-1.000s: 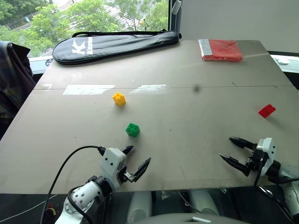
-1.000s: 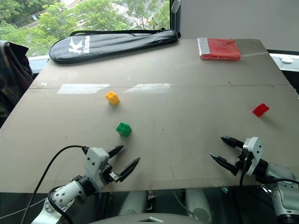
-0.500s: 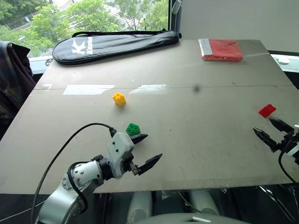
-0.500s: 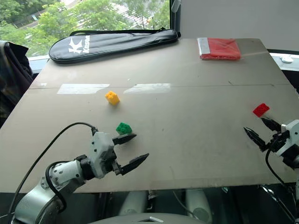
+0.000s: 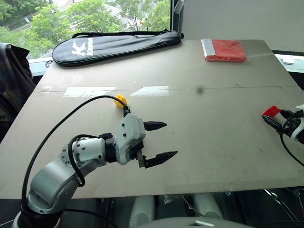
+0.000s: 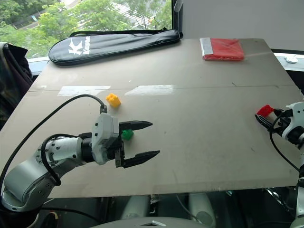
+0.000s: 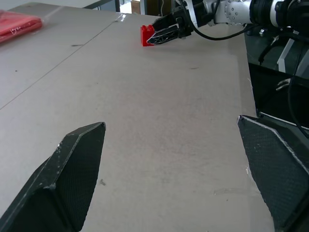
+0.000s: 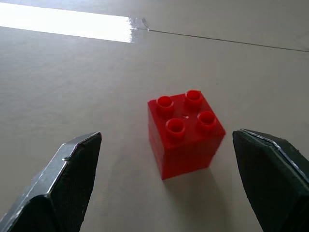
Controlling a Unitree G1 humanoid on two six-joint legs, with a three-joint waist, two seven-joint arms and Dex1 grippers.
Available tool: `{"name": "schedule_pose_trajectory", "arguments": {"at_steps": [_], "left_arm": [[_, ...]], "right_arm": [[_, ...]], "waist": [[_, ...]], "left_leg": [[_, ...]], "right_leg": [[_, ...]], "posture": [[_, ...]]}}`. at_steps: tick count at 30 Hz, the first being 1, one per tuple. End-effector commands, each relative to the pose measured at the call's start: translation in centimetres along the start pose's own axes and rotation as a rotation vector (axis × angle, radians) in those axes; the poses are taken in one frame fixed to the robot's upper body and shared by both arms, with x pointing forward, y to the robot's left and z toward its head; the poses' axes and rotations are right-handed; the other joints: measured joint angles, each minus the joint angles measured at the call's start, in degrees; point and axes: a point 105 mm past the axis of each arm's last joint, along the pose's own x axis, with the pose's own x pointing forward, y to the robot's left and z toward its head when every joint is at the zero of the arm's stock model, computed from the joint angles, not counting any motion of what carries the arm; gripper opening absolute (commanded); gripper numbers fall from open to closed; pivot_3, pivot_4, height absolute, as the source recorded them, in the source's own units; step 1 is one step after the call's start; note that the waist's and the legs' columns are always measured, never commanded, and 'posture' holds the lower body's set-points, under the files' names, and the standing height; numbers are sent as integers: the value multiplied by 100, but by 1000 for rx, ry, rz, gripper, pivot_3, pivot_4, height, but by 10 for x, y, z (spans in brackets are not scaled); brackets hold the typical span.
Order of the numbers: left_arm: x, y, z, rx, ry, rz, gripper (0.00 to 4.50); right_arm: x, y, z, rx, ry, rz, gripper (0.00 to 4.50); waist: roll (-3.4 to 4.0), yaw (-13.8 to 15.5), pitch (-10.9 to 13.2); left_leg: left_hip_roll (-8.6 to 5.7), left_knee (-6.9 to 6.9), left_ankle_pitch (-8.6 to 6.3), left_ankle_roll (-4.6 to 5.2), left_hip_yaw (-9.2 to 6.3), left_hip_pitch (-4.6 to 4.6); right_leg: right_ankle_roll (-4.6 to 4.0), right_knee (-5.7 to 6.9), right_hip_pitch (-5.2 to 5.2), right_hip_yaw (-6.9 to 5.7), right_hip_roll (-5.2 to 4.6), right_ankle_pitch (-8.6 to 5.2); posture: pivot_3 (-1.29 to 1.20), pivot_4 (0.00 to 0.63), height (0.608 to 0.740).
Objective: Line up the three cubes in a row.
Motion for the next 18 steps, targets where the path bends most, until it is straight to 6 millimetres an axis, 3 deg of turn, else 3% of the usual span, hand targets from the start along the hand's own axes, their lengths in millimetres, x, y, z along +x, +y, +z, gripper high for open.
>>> {"name": "schedule_pose_trajectory", "arguments": {"at_steps": [1, 6, 9, 14, 18], "left_arm": [[0, 2, 5, 35, -10, -6, 4453], [0, 3, 6, 34, -15, -6, 4453], [0, 2, 5, 33, -14, -6, 4500], [-1, 1, 4, 28, -7, 7, 4500], [-2, 0, 1, 20, 0, 17, 4500]], "right_arm": [[-1, -12, 11, -52, -13, -53, 4500], [3, -5, 11, -45, -18, 10, 4500], [4, -4, 11, -59, -14, 22, 3659], [6, 3, 12, -56, -25, 67, 1354], [8, 12, 14, -71, -53, 95, 1300]], "waist": [[0, 2, 0], [0, 1, 0], [0, 0, 1], [0, -12, 1], [0, -10, 0]], "left_leg": [[0, 0, 0, 0, 0, -1], [-1, -1, -1, 1, 0, -3], [-1, -1, -1, 1, 0, -2], [-1, -1, -1, 1, 2, 1], [0, -1, -1, 1, 1, 1]], "right_leg": [[0, -2, 0, 0, 0, 0], [0, -4, 0, 1, 0, 0], [-1, -3, 0, 1, 0, 1], [0, -2, 0, 3, 0, 1], [0, -1, 0, 3, 0, 2]], "posture": [[0, 150, 708], [0, 150, 708], [0, 150, 708], [0, 150, 708], [0, 150, 708]]}}
